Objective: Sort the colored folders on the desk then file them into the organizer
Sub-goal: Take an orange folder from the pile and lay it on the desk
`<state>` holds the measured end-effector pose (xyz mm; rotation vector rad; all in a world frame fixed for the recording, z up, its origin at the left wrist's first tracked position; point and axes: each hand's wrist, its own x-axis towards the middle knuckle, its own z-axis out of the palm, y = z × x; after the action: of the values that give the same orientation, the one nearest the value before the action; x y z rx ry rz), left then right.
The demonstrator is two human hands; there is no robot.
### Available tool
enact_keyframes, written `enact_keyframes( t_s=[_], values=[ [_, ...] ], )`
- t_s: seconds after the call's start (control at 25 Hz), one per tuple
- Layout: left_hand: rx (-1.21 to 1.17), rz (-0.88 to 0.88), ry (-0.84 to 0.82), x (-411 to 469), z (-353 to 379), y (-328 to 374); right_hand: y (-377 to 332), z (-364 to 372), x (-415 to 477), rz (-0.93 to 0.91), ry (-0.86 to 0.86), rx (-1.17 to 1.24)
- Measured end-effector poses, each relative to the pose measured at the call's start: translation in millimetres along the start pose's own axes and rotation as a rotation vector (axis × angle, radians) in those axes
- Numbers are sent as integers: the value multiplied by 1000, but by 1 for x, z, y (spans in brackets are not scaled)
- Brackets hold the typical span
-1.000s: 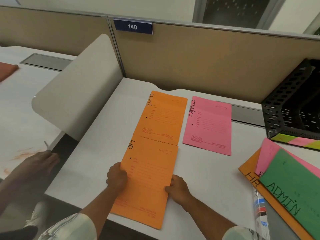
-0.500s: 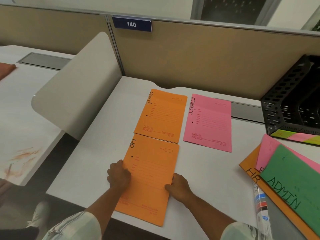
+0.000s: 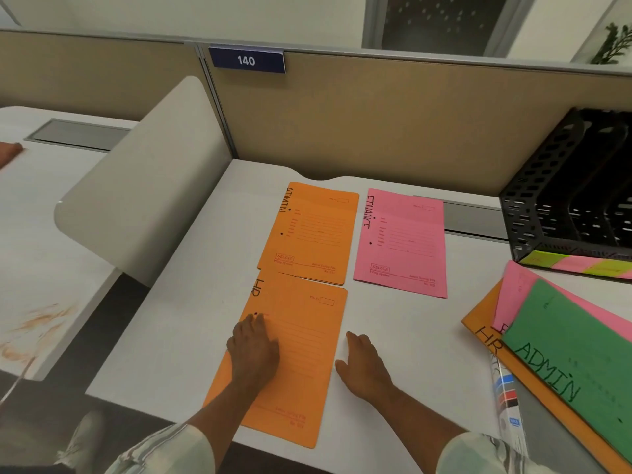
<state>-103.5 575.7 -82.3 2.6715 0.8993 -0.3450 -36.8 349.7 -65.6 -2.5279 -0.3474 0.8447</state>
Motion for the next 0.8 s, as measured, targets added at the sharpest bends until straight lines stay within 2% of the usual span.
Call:
enact_keyframes(
  t_s=[0.16,0.4,0.8],
  values=[
    [52,141,-1,-8,8,26,15,-9,-2,-24,61,-170],
    [98,302,7,-18,14,83,41,-28,-6,-61,190,-290],
    [149,526,-9,-51,37,200,129,-75,-42,-15,354,-291]
  ],
)
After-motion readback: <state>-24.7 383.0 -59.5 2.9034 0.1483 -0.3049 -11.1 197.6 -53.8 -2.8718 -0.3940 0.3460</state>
